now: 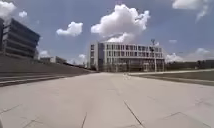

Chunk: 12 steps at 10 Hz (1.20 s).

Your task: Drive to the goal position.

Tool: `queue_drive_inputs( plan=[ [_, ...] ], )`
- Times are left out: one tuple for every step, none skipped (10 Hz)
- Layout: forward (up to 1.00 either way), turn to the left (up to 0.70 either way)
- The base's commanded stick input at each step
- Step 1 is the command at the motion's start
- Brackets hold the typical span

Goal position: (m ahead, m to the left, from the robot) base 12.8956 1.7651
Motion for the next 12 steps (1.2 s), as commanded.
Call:
queue_drive_inputs(
  plan=[
    [0.5,0.0],
    [0.5,0.0],
    [0.5,0.04],
    [0.5,0.35],
    [0.5,0.5],
    [0.5,0.5],
    [0.5,0.5],
    [0.5,0.46],
    [0.5,0.1],
    [0.5,0.0],
    [0.5,0.0],
    [0.5,0.0]
  ],
)
